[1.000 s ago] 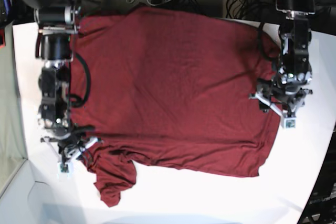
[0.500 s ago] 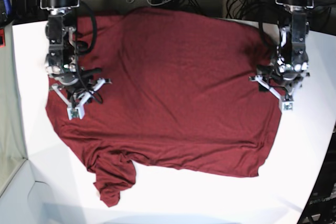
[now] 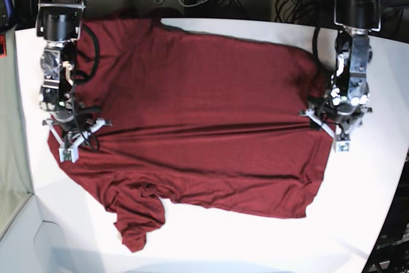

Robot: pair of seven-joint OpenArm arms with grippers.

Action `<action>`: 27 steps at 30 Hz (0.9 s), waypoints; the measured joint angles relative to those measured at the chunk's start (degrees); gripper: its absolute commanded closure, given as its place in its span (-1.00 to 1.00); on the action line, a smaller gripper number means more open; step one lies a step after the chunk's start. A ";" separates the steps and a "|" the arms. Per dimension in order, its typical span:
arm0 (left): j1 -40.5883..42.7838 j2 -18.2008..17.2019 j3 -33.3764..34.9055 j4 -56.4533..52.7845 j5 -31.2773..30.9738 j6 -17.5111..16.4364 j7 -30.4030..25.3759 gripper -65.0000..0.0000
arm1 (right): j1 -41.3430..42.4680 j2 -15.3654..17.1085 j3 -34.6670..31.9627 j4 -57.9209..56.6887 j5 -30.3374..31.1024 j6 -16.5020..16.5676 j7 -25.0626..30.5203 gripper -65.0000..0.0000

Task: Layout the t-shirt on the table in an organized manner, then fold the t-shirt properly
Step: 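Release the hem and move both grippers back toward the collar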

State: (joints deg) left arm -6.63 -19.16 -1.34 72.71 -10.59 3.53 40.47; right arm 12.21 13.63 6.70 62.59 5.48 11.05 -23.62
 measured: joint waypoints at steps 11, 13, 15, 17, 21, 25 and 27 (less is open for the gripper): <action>3.08 -1.18 -0.39 14.75 -0.46 -0.26 1.79 -0.09 | -2.64 -0.13 0.00 17.81 -0.70 -0.81 -2.60 1.00; 6.05 -1.84 -2.38 19.41 0.02 -0.02 2.56 -0.09 | -5.84 0.00 0.04 22.49 -0.83 -0.83 -2.62 1.00; 9.01 -1.97 -4.22 23.74 0.13 0.22 5.97 -0.09 | -9.66 -0.17 0.04 26.32 -0.90 -0.81 -3.63 1.00; 10.21 -1.97 -5.01 27.15 -0.15 0.11 10.69 -0.09 | -12.41 -1.31 0.15 29.20 -0.96 -0.81 -3.80 1.00; 13.09 -2.14 -5.42 32.46 -0.11 -0.11 18.58 -0.08 | -16.90 -2.43 0.00 34.36 -0.66 -0.70 -2.82 1.00; 18.69 -2.10 -5.40 34.51 -0.13 -0.13 24.17 -0.08 | -21.94 -6.05 0.85 36.44 -0.92 -0.81 -3.78 1.00; 20.41 -2.12 -5.40 34.86 -0.13 -0.24 24.00 -0.08 | -23.15 -6.86 1.22 36.63 -0.55 -0.57 -3.76 1.00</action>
State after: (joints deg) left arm 13.78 -21.28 -6.74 107.57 -10.72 3.29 64.47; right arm -10.94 6.76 7.92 99.22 4.93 10.48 -27.38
